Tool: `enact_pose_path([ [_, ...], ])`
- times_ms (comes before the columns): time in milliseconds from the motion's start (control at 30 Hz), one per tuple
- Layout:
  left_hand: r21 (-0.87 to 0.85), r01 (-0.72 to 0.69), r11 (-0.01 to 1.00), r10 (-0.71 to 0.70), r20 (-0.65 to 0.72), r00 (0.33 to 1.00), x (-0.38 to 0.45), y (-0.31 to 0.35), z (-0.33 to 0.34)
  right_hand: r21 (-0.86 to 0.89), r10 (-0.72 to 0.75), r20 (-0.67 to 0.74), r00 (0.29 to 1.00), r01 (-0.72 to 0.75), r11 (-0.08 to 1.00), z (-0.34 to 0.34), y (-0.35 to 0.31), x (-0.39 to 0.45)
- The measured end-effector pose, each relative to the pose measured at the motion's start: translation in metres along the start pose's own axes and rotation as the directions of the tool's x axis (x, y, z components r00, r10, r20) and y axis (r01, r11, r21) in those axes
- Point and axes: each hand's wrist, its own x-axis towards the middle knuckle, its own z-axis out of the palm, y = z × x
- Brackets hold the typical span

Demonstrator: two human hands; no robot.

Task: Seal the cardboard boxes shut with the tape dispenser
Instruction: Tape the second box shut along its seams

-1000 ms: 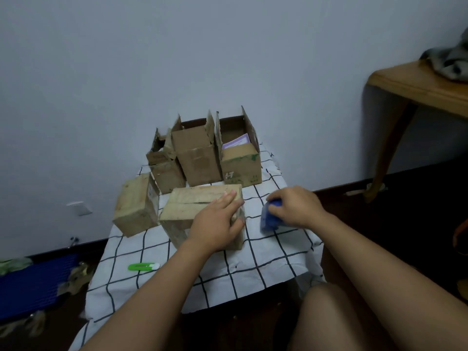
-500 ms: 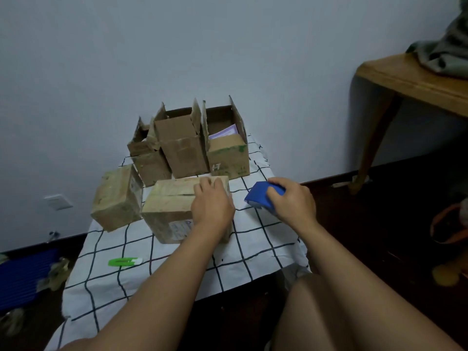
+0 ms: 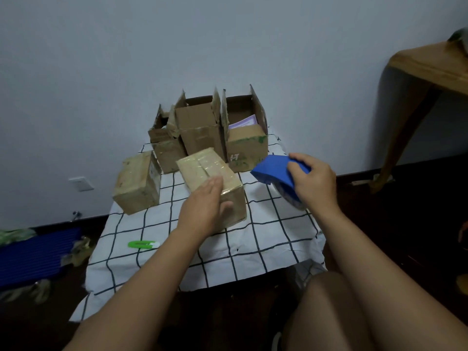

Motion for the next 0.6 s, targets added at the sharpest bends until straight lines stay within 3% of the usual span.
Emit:
enact_pose_path([
  [233, 0.106, -0.027, 0.994, 0.029, -0.017, 0.999, -0.001, 0.000, 0.003, 0.047, 0.013, 0.014, 1.000, -0.014, 0.999, 0.008, -0.001, -0.012],
  [433, 0.080, -0.046, 0.996, 0.049, -0.035, 0.998, -0.002, 0.001, 0.003, 0.096, -0.004, -0.008, 1.000, 0.005, 0.995, 0.007, -0.004, -0.017],
  [600, 0.087, -0.284, 0.955, 0.290, -0.068, 0.955, -0.027, -0.029, -0.012, 0.116, -0.010, -0.042, 0.999, 0.015, 0.993, 0.003, -0.005, -0.014],
])
